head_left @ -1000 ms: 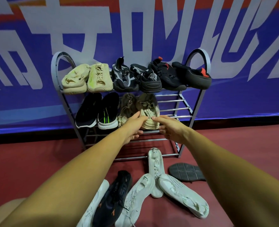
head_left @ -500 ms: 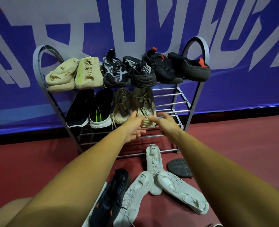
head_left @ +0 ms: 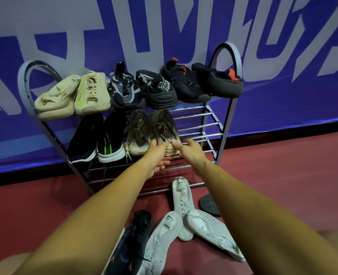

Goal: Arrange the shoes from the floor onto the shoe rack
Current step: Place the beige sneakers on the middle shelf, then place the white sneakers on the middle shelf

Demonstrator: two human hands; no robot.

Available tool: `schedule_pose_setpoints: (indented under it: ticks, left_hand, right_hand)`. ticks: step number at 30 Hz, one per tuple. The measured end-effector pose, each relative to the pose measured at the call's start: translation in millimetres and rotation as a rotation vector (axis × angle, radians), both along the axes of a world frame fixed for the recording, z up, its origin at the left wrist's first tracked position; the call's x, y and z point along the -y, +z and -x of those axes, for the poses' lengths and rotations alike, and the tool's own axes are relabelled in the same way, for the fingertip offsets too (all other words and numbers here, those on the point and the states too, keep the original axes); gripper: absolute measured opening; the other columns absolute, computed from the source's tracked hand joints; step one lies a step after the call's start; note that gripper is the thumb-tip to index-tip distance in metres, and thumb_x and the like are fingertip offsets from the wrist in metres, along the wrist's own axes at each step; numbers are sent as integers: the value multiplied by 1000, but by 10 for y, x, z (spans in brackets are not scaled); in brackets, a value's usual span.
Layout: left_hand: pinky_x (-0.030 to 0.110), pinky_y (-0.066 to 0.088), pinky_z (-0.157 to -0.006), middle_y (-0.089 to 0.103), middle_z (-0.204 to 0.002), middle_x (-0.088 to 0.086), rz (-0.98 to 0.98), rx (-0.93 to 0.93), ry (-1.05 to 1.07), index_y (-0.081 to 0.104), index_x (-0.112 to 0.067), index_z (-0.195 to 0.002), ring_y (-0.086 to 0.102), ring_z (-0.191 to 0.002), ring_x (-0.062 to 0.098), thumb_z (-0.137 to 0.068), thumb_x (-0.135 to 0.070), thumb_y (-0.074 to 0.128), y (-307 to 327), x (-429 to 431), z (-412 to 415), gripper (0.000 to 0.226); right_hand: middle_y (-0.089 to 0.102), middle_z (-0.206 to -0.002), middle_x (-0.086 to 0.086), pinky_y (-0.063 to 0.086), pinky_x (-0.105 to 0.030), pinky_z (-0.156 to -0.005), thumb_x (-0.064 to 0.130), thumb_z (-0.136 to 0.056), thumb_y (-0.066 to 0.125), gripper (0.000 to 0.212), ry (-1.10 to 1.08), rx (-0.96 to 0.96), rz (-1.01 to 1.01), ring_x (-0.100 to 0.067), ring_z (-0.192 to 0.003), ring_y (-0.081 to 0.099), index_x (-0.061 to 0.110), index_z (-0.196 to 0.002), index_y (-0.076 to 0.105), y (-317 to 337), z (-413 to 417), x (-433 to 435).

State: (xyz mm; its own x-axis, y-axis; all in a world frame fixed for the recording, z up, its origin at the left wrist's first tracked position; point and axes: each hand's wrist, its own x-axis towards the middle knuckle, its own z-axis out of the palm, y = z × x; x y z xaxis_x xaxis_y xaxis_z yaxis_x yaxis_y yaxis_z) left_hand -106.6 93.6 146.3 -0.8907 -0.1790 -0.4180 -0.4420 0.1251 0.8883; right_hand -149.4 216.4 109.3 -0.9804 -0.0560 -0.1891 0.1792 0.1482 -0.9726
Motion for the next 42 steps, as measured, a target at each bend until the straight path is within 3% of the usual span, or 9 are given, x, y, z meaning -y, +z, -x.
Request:
schedule_pose_setpoints:
  ticks: [8, 11, 15, 18, 21, 25, 28, 38, 42]
  left_hand:
    - [21, 42, -54, 69, -99, 4, 111, -23, -66, 23, -44, -151, 61, -71, 13, -97, -37, 55, 18, 141, -148, 63]
    - [21, 41, -52, 69, -90, 2, 194, -47, -117, 27, -43, -150, 61, -68, 12, -95, -27, 56, -31, 202, -263, 64]
    - [20, 39, -50, 67, -86, 0, 336, -15, -189, 33, -28, -149, 61, -65, 11, -95, -22, 55, -213, 273, -492, 58]
    - [18, 41, -45, 66, -85, 2, 421, 40, -237, 38, -20, -146, 60, -62, 12, -96, -20, 56, -429, 372, -659, 53]
    - [21, 41, -48, 69, -83, 8, 513, 106, -302, 46, -20, -137, 60, -62, 18, -93, -22, 59, -682, 487, -788, 47]
    - [26, 44, -67, 71, -102, 12, 628, 177, -399, 54, -18, -128, 66, -85, 25, -87, -27, 64, -1039, 524, -938, 43]
    - [26, 46, -89, 64, -128, 7, 754, 217, -531, 55, -21, -134, 61, -112, 24, -85, -29, 68, -1323, 476, -1049, 51]
    - [29, 47, -83, 60, -127, 8, 744, 356, -673, 52, -20, -133, 58, -110, 25, -83, -27, 68, -2184, 444, -1016, 53]
    - [33, 46, -87, 48, -137, 17, 726, 381, -637, 48, -17, -136, 53, -118, 31, -84, -24, 67, -2460, 475, -919, 56]
  right_hand:
    - [61, -135, -12, 50, -47, -102, 68, -72, 69, 94, -8, -28, -63, -30, -120, 60, 9, -143, 50, 44, -119, 13]
    - [66, -113, -12, 52, -35, -75, 80, -60, 63, 104, -25, 39, -62, -26, -98, 64, 2, -130, 56, -47, -196, 41]
    - [69, -113, -14, 53, -38, -81, 60, -77, 67, 69, -5, 109, -96, -27, -98, 65, 6, -120, 60, -245, -390, 71]
    - [69, -107, -11, 42, -29, -62, 48, -82, 68, 42, 45, 153, -159, -28, -96, 65, 12, -103, 60, -403, -558, 82]
    - [68, -104, -15, 31, -25, -52, 52, -68, 65, 58, 115, 214, -257, -38, -106, 68, 8, -105, 62, -690, -684, 121]
    - [61, -80, -13, 32, -25, -45, 36, -83, 67, 30, 241, 275, -400, -33, -76, 67, 11, -77, 53, -891, -936, 147]
    - [62, -78, -15, 37, -25, -46, 19, -91, 58, 20, 345, 338, -498, -31, -77, 67, 6, -77, 53, -1107, -1117, 121]
    - [67, -121, -19, 52, -42, -92, 17, -91, 59, 35, 378, 447, -499, -30, -102, 63, 1, -121, 65, -2249, -1344, 52]
    - [64, -125, -17, 50, -40, -93, 32, -92, 61, 46, 307, 563, -507, -25, -97, 56, 4, -128, 61, -2553, -1309, 170]
